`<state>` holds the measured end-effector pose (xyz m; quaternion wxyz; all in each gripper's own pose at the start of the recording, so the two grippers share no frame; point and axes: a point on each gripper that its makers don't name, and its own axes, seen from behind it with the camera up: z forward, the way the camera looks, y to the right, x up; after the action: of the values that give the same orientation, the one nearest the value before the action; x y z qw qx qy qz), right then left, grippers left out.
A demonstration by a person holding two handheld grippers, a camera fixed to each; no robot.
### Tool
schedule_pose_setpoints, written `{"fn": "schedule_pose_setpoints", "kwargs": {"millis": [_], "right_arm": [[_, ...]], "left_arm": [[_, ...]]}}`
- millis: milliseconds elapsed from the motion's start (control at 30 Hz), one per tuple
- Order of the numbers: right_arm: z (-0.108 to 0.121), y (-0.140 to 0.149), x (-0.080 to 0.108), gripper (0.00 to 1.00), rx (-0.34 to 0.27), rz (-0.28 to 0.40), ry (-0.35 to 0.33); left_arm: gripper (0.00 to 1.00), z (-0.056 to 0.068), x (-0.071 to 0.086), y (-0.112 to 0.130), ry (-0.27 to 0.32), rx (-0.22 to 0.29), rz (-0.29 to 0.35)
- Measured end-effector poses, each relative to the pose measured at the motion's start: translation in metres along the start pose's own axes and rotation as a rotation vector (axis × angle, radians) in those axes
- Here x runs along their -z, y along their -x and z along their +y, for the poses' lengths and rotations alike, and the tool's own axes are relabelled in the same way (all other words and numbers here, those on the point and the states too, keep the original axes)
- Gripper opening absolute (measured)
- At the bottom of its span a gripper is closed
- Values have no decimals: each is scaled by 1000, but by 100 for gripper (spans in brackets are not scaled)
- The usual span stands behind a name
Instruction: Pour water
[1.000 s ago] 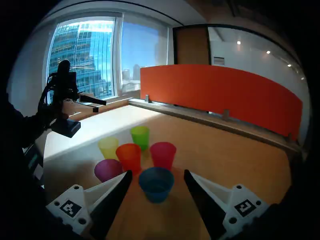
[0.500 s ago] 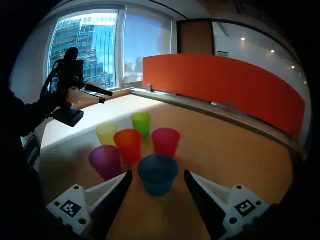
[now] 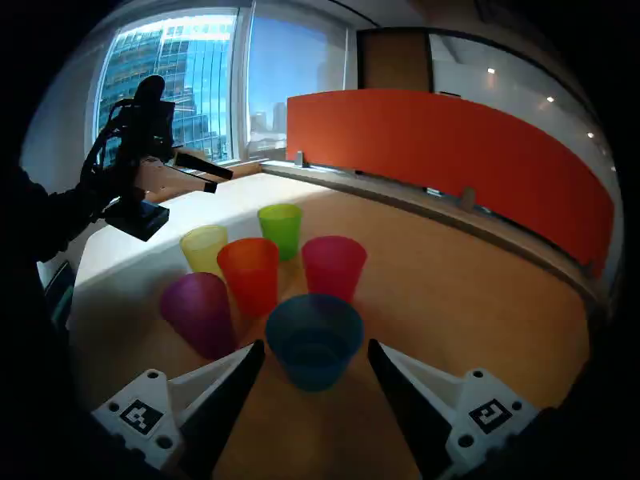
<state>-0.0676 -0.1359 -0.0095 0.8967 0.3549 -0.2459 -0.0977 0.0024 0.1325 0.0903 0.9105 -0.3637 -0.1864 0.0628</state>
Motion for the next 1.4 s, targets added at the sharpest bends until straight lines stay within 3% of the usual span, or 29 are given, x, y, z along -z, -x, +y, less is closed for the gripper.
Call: {"fn": "schedule_pose_setpoints", "kwargs": {"millis": [567,867,1400], "right_arm": [[-1,-4,-29,100,-15,-3,-26],[-3,0,-32,94,-18,-15,-39],[-2,-1,-33,93,-6,-15,-45]], "left_arm": [[100,-5,-24,13,31,8,-67],[100,-8,-37,17,34,6,-92],[100,-11,-60,29,38,-9,-176]]}}
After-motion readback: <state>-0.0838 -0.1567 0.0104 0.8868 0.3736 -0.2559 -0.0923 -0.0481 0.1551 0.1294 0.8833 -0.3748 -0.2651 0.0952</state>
